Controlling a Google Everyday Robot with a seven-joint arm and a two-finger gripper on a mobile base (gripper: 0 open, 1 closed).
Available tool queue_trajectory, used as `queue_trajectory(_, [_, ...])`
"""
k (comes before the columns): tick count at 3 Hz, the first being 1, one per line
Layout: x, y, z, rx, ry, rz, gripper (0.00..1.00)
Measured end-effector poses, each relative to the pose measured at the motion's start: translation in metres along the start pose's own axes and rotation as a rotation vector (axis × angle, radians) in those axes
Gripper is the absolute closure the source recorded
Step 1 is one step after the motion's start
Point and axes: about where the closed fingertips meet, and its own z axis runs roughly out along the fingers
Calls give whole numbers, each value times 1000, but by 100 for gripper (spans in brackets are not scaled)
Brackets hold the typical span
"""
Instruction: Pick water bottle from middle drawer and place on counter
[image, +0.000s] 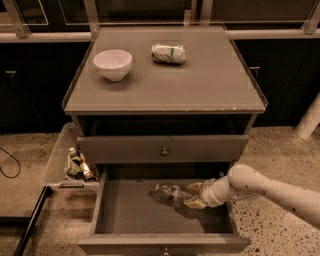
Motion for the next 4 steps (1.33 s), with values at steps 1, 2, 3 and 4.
queue_trajectory(1, [-36, 14, -45, -9, -2, -60, 100])
queue_trajectory(2, [-66, 22, -100, 22, -2, -102, 100])
queue_trajectory(3, [-101, 32, -164, 74, 8, -145, 100])
queue_trajectory(4, [-138, 30, -231, 130, 5, -199, 100])
